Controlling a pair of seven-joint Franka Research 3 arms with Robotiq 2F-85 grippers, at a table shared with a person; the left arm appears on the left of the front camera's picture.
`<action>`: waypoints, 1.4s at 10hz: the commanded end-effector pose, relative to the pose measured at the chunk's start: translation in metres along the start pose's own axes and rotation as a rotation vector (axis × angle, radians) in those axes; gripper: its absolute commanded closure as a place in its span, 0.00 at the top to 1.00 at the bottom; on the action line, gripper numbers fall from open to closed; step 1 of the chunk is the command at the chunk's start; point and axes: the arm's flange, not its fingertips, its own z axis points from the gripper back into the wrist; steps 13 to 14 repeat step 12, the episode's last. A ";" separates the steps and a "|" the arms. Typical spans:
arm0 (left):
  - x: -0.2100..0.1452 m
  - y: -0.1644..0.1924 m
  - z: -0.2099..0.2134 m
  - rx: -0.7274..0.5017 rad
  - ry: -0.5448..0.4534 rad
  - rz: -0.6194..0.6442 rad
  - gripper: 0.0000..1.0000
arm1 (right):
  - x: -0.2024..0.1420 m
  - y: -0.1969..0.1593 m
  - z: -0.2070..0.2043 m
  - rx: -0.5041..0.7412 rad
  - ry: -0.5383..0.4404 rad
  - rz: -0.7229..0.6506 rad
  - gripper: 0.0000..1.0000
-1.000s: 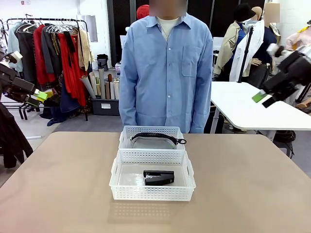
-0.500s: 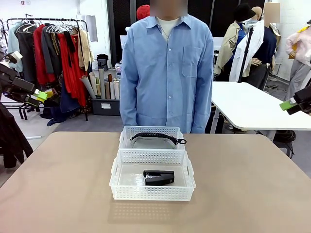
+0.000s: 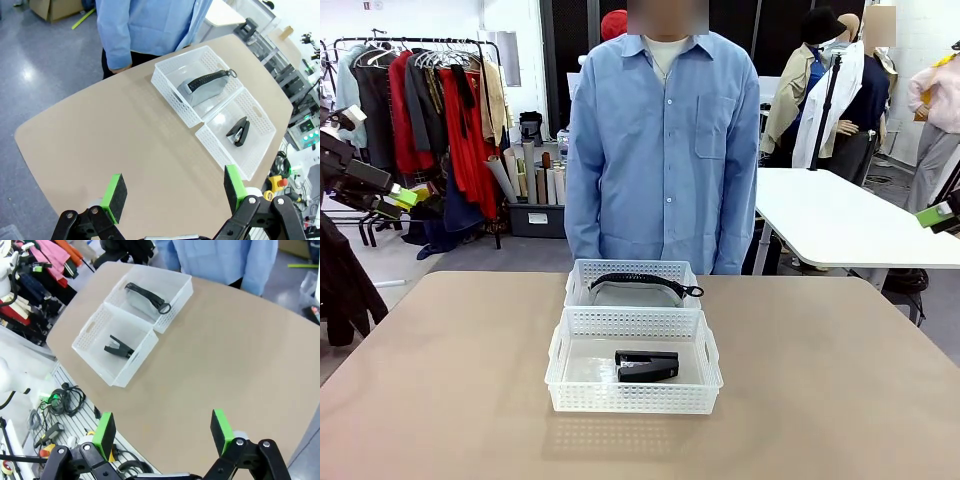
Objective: Distribute items into two baskets.
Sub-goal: Place the picked Stapler into the Organizing basket as instructed by the person.
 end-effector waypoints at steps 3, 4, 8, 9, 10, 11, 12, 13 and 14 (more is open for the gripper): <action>0.000 -0.001 0.001 0.003 0.011 -0.009 1.00 | 0.000 0.000 0.000 0.000 0.000 0.000 1.00; 0.000 -0.001 0.001 0.003 0.011 -0.009 1.00 | 0.000 0.000 0.000 0.000 0.000 0.000 1.00; 0.000 -0.001 0.001 0.003 0.011 -0.009 1.00 | 0.000 0.000 0.000 0.000 0.000 0.000 1.00; 0.000 -0.001 0.001 0.003 0.011 -0.009 1.00 | 0.000 0.000 0.000 0.000 0.000 0.000 1.00; 0.000 -0.001 0.001 0.003 0.011 -0.009 1.00 | 0.000 0.000 0.000 0.000 0.000 0.000 1.00; 0.000 -0.001 0.001 0.003 0.011 -0.009 1.00 | 0.000 0.000 0.000 0.000 0.000 0.000 1.00; 0.000 -0.001 0.001 0.003 0.011 -0.009 1.00 | 0.000 0.000 0.000 0.000 0.000 0.000 1.00; 0.000 -0.001 0.001 0.003 0.011 -0.009 1.00 | 0.000 0.000 0.000 0.000 0.000 0.000 1.00; 0.000 -0.001 0.001 0.003 0.011 -0.009 1.00 | 0.000 0.000 0.000 0.000 0.000 0.000 1.00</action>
